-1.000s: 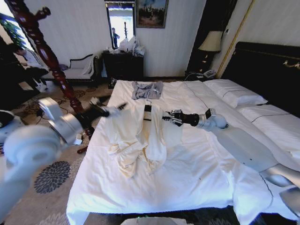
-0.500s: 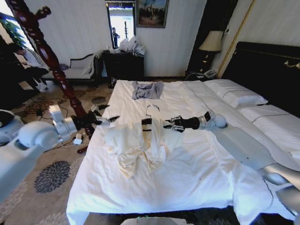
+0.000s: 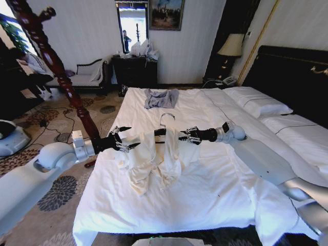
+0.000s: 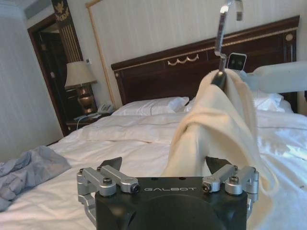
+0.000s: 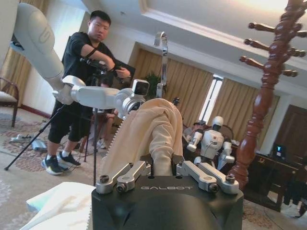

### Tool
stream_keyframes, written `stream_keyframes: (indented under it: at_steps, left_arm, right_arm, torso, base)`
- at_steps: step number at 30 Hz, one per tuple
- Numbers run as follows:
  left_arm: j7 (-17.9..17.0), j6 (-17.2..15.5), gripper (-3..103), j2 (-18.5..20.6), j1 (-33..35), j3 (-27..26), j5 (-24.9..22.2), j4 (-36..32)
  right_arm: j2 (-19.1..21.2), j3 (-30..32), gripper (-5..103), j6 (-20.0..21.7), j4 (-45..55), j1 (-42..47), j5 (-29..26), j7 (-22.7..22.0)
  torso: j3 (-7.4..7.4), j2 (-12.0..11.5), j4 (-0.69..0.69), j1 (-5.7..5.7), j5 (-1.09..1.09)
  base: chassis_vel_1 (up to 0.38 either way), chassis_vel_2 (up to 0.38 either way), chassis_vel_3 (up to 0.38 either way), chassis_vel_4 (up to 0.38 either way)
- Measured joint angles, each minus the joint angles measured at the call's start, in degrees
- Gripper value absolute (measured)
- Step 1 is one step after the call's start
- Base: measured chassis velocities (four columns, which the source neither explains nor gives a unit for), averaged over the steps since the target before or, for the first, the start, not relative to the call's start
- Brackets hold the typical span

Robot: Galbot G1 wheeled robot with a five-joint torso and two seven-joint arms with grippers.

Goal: Pick up the clothes from the bed and hang them on the clothes hanger.

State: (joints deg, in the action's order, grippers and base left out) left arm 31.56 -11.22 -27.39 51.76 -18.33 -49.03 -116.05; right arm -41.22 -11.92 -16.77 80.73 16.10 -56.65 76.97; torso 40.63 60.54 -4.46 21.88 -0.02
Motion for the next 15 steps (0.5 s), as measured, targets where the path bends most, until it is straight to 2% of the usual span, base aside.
stream_keyframes:
  at_steps: [3,5,9,10,13,15]
  left_arm:
    - [-0.5,0.0,95,-0.6,-0.4,0.8,0.0,0.1]
    - [-0.5,0.0,95,-0.7,-0.5,1.0,0.0,0.1]
    - [0.4,-0.2,75,-1.4,-0.6,2.0,-0.6,0.0]
    - [0.4,-0.2,75,-1.4,-0.6,2.0,-0.6,0.0]
    - [1.8,-0.5,59,-1.7,-0.6,2.3,-1.4,0.0]
    - [2.3,-0.6,59,-1.8,-0.5,2.3,-1.6,0.0]
  right_arm:
    - [-0.5,-0.3,17,0.0,0.4,-0.4,0.4,-0.2]
    - [-0.7,-0.3,17,0.0,0.5,-0.5,0.5,-0.3]
    - [-1.6,-0.5,16,0.0,0.6,-1.2,0.7,-0.6]
    - [-1.6,-0.5,16,0.0,0.6,-1.2,0.7,-0.6]
    - [-1.6,-0.6,16,-0.1,0.5,-1.4,0.7,-1.0]
    - [-1.6,-0.6,16,-0.1,0.5,-1.4,0.7,-1.2]
  torso:
    - [0.0,0.0,0.01,0.0,0.01]
    - [0.0,0.0,0.01,0.0,0.01]
    - [0.0,0.0,0.01,0.0,0.0]
    - [0.0,0.0,0.01,0.0,0.0]
    - [0.0,0.0,0.0,0.0,0.01]
    - [0.0,0.0,0.0,0.0,0.02]
  base:
    - [0.0,0.0,0.0,0.0]
    - [0.0,0.0,0.0,0.0]
    - [0.0,0.0,0.0,0.0]
    - [0.0,0.0,0.0,0.0]
    - [0.0,0.0,0.0,0.0]
    - [0.0,0.0,0.0,0.0]
